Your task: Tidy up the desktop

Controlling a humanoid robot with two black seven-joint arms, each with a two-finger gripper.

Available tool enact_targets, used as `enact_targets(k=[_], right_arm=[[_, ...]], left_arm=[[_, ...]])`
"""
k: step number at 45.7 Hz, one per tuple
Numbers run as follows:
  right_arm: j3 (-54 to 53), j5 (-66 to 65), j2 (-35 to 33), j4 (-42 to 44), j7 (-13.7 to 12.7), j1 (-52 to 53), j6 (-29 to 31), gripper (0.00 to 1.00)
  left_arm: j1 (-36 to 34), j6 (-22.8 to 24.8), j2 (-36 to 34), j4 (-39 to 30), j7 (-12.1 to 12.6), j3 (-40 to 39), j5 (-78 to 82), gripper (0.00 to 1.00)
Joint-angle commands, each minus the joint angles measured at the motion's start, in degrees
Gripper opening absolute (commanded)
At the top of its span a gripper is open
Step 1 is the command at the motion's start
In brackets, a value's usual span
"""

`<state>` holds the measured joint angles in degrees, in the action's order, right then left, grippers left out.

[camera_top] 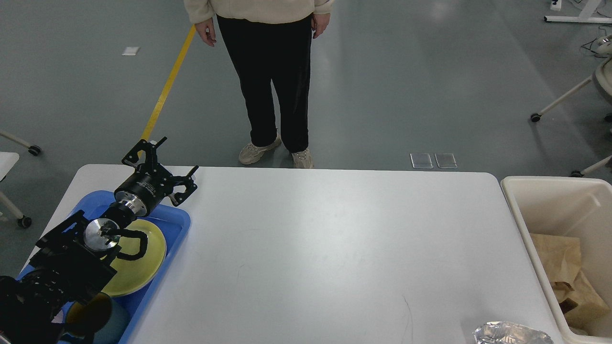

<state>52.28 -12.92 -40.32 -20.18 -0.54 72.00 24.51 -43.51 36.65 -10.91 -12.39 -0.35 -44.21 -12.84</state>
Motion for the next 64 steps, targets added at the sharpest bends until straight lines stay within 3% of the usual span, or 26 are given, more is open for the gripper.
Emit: enact_targets(k=[1,15,26,35,45,58,64], right_arm=[[7.7,-0.2,-0.2,-4.7,0.1,10.0,5.7,0.82],[24.3,-0.9,8.5,-16.0,-0.1,32.5,13.2,0.97],[25.8,-1.0,18.0,-18.3,-0.1,38.9,15.6,1.00],[23.9,-0.2,26.4,-26.7,0.1,44.8,14.8,1.00],[20.8,0.0,30.7,-28.7,0.1,45.4,15.5,1.00],[18.7,-0.2,30.9,-43.0,-0.5,45.9,17.1,1.00],[18.4,0.4,30.7,-45.6,-0.5,45.4,17.9,1.00]], left_arm=[[0.0,0.0,0.0,0.0,0.0,0.0,0.0,0.96],[0.0,0.0,0.0,0.0,0.0,0.0,0.0,0.96],[0.0,0.0,0.0,0.0,0.0,0.0,0.0,0.96],[0.0,0.0,0.0,0.0,0.0,0.0,0.0,0.96],[0.0,0.0,0.0,0.0,-0.1,0.0,0.0,0.96],[0.0,0.0,0.0,0.0,0.0,0.0,0.0,0.96],[0.0,0.0,0.0,0.0,0.0,0.0,0.0,0.96]])
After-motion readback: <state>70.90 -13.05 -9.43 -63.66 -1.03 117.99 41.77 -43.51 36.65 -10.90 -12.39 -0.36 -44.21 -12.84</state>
